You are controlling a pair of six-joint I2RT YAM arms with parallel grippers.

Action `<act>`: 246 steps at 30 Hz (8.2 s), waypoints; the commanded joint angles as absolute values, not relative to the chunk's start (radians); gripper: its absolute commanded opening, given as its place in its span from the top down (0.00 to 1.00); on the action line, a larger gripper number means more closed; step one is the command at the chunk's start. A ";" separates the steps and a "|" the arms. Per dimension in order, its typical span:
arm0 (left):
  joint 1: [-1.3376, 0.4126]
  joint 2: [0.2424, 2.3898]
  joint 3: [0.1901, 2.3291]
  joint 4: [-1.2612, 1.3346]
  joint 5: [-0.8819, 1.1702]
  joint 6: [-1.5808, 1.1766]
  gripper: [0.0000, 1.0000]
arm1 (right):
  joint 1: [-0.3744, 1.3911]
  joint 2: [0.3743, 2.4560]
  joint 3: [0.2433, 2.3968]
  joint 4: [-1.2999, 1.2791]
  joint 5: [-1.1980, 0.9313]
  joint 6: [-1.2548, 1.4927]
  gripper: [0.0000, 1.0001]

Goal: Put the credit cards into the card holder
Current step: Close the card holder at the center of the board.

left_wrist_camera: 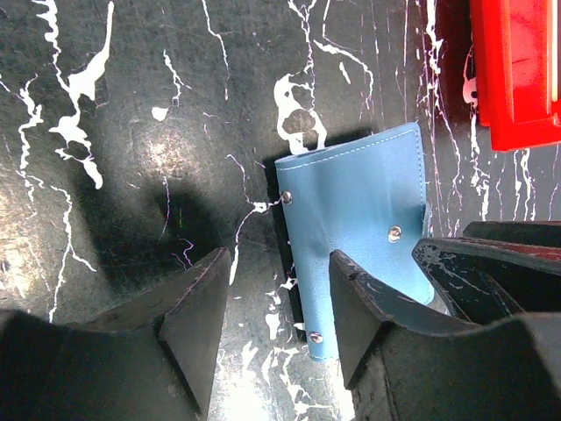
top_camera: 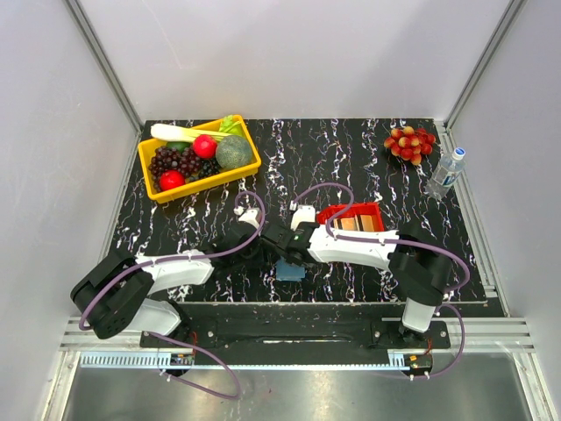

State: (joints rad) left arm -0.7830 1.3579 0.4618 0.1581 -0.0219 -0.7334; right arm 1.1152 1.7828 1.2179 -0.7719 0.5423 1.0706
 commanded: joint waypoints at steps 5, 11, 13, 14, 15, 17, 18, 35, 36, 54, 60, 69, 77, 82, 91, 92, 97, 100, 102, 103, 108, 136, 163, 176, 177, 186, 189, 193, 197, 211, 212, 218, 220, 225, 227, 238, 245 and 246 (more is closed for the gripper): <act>-0.790 1.347 0.442 0.187 -0.005 -0.730 0.48 | 1.124 1.815 1.266 -0.792 0.604 1.094 0.58; -0.790 1.344 0.436 0.192 -0.005 -0.730 0.48 | 1.124 1.825 1.267 -0.792 0.614 1.101 0.60; -0.790 1.344 0.436 0.193 -0.005 -0.732 0.48 | 1.126 1.827 1.270 -0.790 0.617 1.101 0.60; -0.790 1.344 0.437 0.193 -0.005 -0.733 0.48 | 1.124 1.828 1.270 -0.792 0.617 1.100 0.60; -0.790 1.341 0.434 0.196 -0.005 -0.736 0.48 | 1.124 1.829 1.269 -0.790 0.617 1.101 0.62; -0.790 1.332 0.426 0.204 -0.005 -0.744 0.48 | 1.123 1.827 1.266 -0.787 0.618 1.098 0.62; -0.790 1.327 0.422 0.209 -0.008 -0.749 0.48 | 1.121 1.827 1.266 -0.779 0.615 1.095 0.62; -0.790 1.296 0.370 0.288 -0.005 -0.785 0.50 | 1.098 1.789 1.204 -0.699 0.574 1.062 0.69; -0.790 1.298 0.371 0.288 -0.005 -0.785 0.50 | 1.098 1.786 1.203 -0.701 0.575 1.062 0.69; -0.790 1.318 0.379 0.296 0.020 -0.785 0.50 | 1.098 1.753 1.198 -0.700 0.584 1.048 0.83; -0.790 1.321 0.383 0.295 0.023 -0.775 0.51 | 1.100 1.744 1.193 -0.695 0.580 1.040 0.96; -0.801 1.333 0.394 0.290 0.025 -0.762 0.51 | 1.101 1.732 1.177 -0.655 0.563 1.022 0.98; -0.831 1.377 0.423 0.287 0.031 -0.750 0.68 | 1.101 1.723 1.152 -0.611 0.529 1.006 0.97; -0.844 1.413 0.439 0.275 0.029 -0.753 0.77 | 1.100 1.720 1.121 -0.545 0.488 0.986 0.98; -0.847 1.416 0.436 0.273 0.028 -0.755 0.80 | 1.097 1.712 1.100 -0.525 0.486 1.006 0.91; -0.847 1.416 0.436 0.273 0.029 -0.755 0.81 | 1.095 1.712 1.097 -0.522 0.485 1.009 0.90; -0.847 1.416 0.437 0.273 0.031 -0.755 0.82 | 1.091 1.706 1.085 -0.520 0.485 1.017 0.87; -0.847 1.417 0.437 0.275 0.031 -0.755 0.82 | 1.091 1.701 1.081 -0.522 0.485 1.019 0.88; -0.847 1.419 0.437 0.275 0.031 -0.755 0.82 | 1.092 1.700 1.081 -0.519 0.485 1.016 0.89; -0.847 1.420 0.437 0.275 0.031 -0.755 0.82 | 1.091 1.698 1.081 -0.515 0.482 1.012 0.88; -0.847 1.422 0.439 0.276 0.032 -0.755 0.82 | 1.091 1.692 1.077 -0.508 0.479 1.011 0.87; -0.847 1.420 0.439 0.276 0.037 -0.749 0.83 | 1.091 1.761 1.098 -0.537 0.503 1.022 0.99; -0.847 1.420 0.344 0.448 0.052 -0.830 0.88 | 1.059 1.937 1.082 -0.491 0.361 1.038 1.00; -0.845 1.447 0.339 0.472 0.067 -0.824 0.89 | 0.959 1.942 1.002 -0.350 0.195 1.022 1.00; -0.847 1.447 0.339 0.474 0.067 -0.824 0.90 | 0.957 1.951 1.003 -0.351 0.189 1.022 1.00; -0.848 1.457 0.339 0.482 0.077 -0.807 0.91 | 0.928 2.043 1.094 -0.474 0.182 1.000 0.97; -0.848 1.460 0.342 0.488 0.078 -0.805 0.91 | 0.930 2.077 1.147 -0.561 0.218 0.989 0.94; -0.848 1.462 0.347 0.489 0.081 -0.807 0.91 | 0.946 2.085 1.154 -0.581 0.261 1.028 0.94; -0.847 1.471 0.347 0.505 0.090 -0.811 0.91 | 0.976 2.109 1.170 -0.548 0.278 1.066 0.91; -0.847 1.488 0.348 0.523 0.104 -0.816 0.91 | 0.994 2.253 1.223 -0.503 0.242 1.083 0.83; -0.847 1.488 0.345 0.522 0.106 -0.816 0.91 | 0.994 2.253 1.218 -0.496 0.242 1.085 0.83; -0.848 1.486 0.330 0.558 0.107 -0.824 0.91 | 0.983 2.269 1.212 -0.483 0.221 1.091 0.72; -0.850 1.486 0.319 0.578 0.106 -0.828 0.91 | 0.983 2.272 1.207 -0.483 0.229 1.100 0.68; -0.856 1.473 0.287 0.630 0.100 -0.842 0.92 | 0.988 2.293 1.224 -0.505 0.245 1.129 0.63; -0.861 1.474 0.285 0.637 0.095 -0.842 0.92 | 0.997 2.313 1.255 -0.546 0.274 1.147 0.62; -0.888 1.448 0.250 0.661 0.052 -0.847 0.93 | 1.017 2.405 1.387 -0.679 0.310 1.206 0.62; -0.903 1.428 0.238 0.658 0.028 -0.856 0.94 | 1.035 2.480 1.491 -0.776 0.328 1.209 0.61; -0.907 1.419 0.233 0.654 0.019 -0.857 0.94 | 1.035 2.490 1.499 -0.782 0.327 1.210 0.61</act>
State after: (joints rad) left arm -0.8570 1.4406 0.2531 0.6479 -0.0444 -0.8486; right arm 1.0214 2.1448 1.6028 -1.0416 0.3466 1.1137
